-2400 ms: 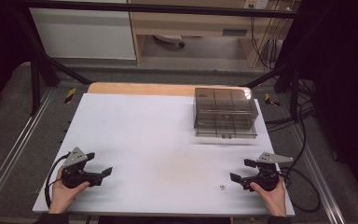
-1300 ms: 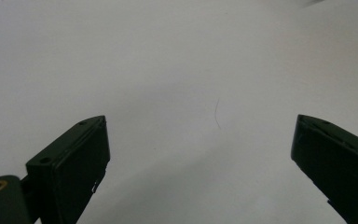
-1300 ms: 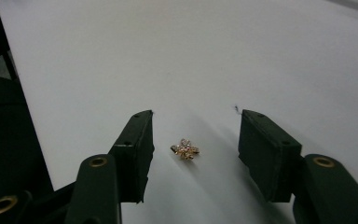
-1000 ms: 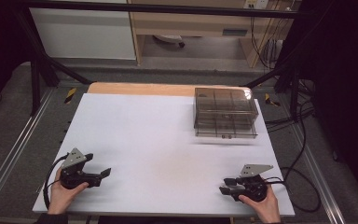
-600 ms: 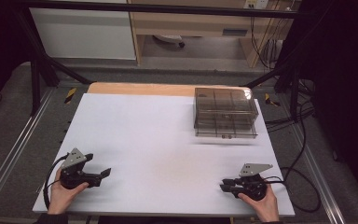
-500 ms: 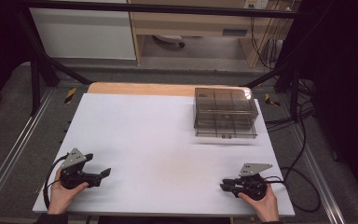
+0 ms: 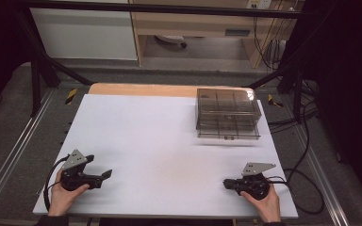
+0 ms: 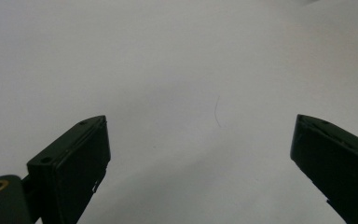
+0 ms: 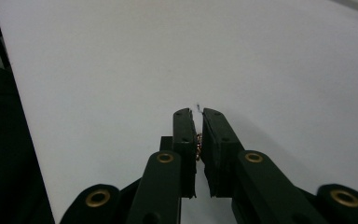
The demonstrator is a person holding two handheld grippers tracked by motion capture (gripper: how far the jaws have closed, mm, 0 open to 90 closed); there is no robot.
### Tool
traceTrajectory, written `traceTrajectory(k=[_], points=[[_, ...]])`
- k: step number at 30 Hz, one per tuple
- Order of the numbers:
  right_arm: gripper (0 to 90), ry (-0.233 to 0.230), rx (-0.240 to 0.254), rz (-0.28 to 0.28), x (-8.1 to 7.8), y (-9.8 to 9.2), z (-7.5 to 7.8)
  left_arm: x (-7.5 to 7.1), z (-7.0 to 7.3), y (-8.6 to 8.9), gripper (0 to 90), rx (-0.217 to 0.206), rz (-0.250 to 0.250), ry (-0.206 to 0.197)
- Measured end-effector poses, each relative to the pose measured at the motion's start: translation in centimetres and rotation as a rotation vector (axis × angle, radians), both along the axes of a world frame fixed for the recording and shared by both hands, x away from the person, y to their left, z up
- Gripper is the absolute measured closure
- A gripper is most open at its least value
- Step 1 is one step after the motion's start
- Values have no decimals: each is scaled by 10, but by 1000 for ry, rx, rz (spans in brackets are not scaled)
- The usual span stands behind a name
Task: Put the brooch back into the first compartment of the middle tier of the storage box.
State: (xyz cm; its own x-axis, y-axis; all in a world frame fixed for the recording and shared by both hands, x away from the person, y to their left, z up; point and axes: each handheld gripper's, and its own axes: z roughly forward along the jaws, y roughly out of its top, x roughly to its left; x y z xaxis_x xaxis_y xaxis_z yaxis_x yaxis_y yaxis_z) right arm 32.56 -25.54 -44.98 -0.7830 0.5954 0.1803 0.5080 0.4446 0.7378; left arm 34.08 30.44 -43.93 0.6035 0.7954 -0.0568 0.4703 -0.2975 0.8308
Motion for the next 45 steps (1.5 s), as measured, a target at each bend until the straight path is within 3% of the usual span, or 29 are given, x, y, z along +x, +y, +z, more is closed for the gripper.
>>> traceTrajectory(k=[21, 45], points=[[886, 20, -10, -19, 1, 0, 1, 0, 0, 1, 46, 5, 0, -1], [889, -21, 15, -57, 10, 0, 19, 1, -2, 1, 46, 10, 5, 6]])
